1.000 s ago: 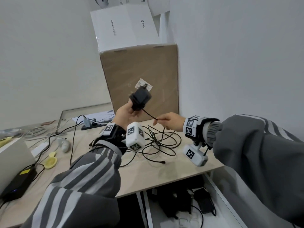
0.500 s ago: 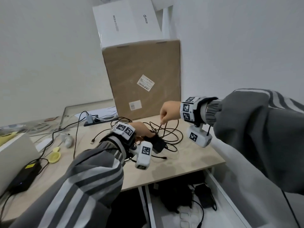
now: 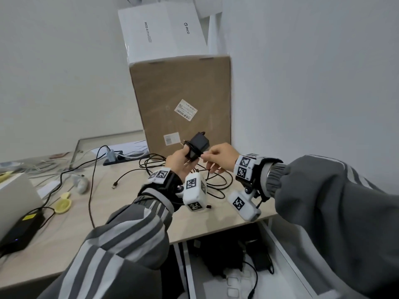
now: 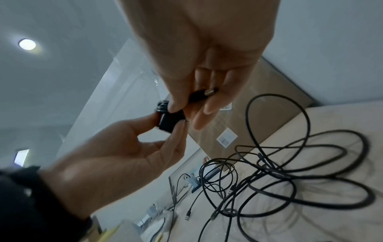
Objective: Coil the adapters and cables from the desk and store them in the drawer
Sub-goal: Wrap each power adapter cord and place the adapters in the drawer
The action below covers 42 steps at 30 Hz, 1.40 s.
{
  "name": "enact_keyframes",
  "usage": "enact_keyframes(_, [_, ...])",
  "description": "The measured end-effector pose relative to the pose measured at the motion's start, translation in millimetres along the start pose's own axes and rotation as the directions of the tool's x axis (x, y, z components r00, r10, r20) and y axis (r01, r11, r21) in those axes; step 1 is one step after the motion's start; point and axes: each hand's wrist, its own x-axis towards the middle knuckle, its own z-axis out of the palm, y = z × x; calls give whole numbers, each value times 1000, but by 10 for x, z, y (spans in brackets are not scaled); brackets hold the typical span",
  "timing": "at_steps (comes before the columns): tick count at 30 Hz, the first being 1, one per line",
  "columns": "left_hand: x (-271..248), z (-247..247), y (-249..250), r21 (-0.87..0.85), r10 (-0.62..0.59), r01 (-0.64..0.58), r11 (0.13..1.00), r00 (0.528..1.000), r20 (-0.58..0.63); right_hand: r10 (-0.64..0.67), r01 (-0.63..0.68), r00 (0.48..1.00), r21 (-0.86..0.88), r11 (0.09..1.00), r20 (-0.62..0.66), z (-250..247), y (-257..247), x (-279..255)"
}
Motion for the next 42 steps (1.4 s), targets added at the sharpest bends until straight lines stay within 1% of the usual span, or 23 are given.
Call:
enact_keyframes(3, [-193,28,-56,-22,-14,16,1000,996,89,-3,5,999,53,999,-41,-15,68,-118])
enact_keyframes(5, [-358,31,-83,-32,-82,88,996,986,144,0,9,998,133,991,-67,4,120,-202])
enact_keyframes(7, [-521,17,-112,-30,-158,168,985,966,204,-7,25,996,207,978,-84,-2,169,-313])
enact_keyframes(9, [-657,-6,-159,-30,-201,213,977,953,227,-35,49,997,213,976,-68,-22,184,-458])
enact_keyframes(10, [-724,-16,-194,-37,-205,219,975,953,225,-54,63,997,178,982,-59,-20,202,-522])
enact_keyframes(13, [-965,-12,-333,-60,-209,224,973,958,196,-116,112,992,-81,990,-47,33,258,-741])
enact_keyframes(16, [-1177,-30,-466,-40,-217,225,974,966,139,-81,82,997,-218,973,13,110,291,-1042])
enact_keyframes(17, [-1242,-39,-502,-3,-206,208,978,971,122,-75,80,997,-258,963,31,127,282,-1157])
enact_keyframes(18, [-1295,-46,-539,72,-181,174,982,978,101,-88,96,995,-280,955,43,134,274,-1263])
enact_keyframes(20, [-1427,-30,-575,205,-136,116,972,987,90,-129,139,990,-283,949,56,117,293,-1439])
enact_keyframes(21, [-1482,-17,-599,256,-141,112,960,985,99,-155,165,986,-266,950,57,95,293,-1524])
enact_keyframes(24, [-1636,3,-591,336,-290,246,909,953,85,-255,254,967,-197,947,21,37,296,-1654])
enact_keyframes(26, [-1670,-12,-547,412,-331,273,869,941,74,-286,284,958,-174,943,15,16,302,-1669])
enact_keyframes(28, [-1691,-54,-494,478,-372,287,830,924,90,-243,242,970,-127,962,14,19,341,-1642])
enact_keyframes(30, [-1694,-111,-467,579,-383,248,776,916,121,-138,139,990,-65,988,7,28,390,-1629])
enact_keyframes(32, [-1653,-187,-501,692,-357,172,701,925,131,-69,70,997,-27,997,14,63,426,-1620])
enact_keyframes(33, [-1618,-234,-543,721,-336,147,677,934,125,-42,43,999,-14,999,32,85,452,-1599])
enact_keyframes(34, [-1577,-291,-597,727,-311,137,673,944,111,-22,22,998,-4,1000,51,110,468,-1568])
enact_keyframes(36, [-1494,-412,-708,702,-273,128,701,957,98,26,-27,996,1,1000,88,165,511,-1494])
enact_keyframes(37, [-1464,-469,-754,670,-275,131,731,955,113,56,-56,993,-6,998,107,200,542,-1456])
enact_keyframes(40, [-1414,-606,-865,522,-311,162,837,927,210,96,-88,982,-52,995,163,318,655,-1417])
enact_keyframes(42, [-1419,-653,-920,475,-299,180,861,936,188,116,-92,975,-133,987,188,426,718,-1421])
